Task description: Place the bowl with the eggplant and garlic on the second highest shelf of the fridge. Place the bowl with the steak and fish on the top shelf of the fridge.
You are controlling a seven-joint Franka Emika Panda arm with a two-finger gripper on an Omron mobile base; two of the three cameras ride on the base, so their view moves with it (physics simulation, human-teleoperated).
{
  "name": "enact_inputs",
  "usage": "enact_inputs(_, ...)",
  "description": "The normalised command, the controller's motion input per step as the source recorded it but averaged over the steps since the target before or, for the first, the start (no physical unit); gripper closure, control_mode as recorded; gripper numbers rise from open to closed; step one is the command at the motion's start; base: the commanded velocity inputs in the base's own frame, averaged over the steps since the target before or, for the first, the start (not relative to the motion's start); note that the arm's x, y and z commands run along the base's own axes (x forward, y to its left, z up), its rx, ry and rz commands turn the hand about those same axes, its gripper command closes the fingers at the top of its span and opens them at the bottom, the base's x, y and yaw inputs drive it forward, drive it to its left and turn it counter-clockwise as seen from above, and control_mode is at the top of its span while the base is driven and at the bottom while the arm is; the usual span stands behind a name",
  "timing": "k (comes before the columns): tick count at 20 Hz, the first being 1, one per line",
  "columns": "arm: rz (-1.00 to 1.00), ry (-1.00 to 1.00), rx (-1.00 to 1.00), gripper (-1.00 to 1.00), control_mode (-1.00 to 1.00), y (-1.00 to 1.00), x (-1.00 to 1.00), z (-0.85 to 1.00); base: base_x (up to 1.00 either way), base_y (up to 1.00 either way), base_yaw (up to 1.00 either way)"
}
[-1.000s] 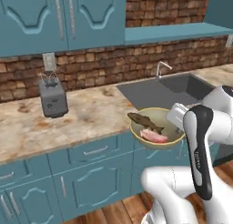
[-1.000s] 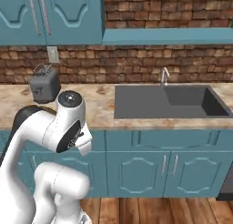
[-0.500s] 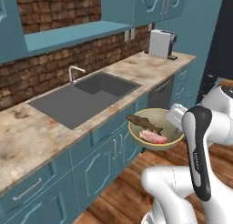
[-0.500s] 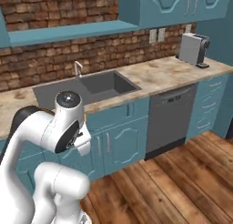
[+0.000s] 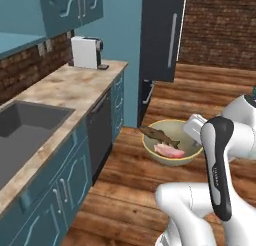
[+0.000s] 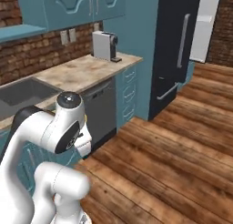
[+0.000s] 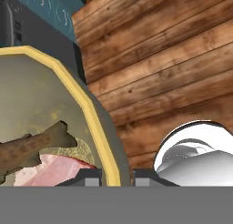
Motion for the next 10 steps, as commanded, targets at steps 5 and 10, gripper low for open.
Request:
enact_inputs(5, 0.00, 0.00, 0.00, 1.00, 1.00, 0.00, 0.00, 0.00, 0.82, -0.74, -0.45)
enact_inputs(10, 0.00, 0.00, 0.00, 1.00, 1.00, 0.00, 0.00, 0.00, 1.00, -0.79, -0.37)
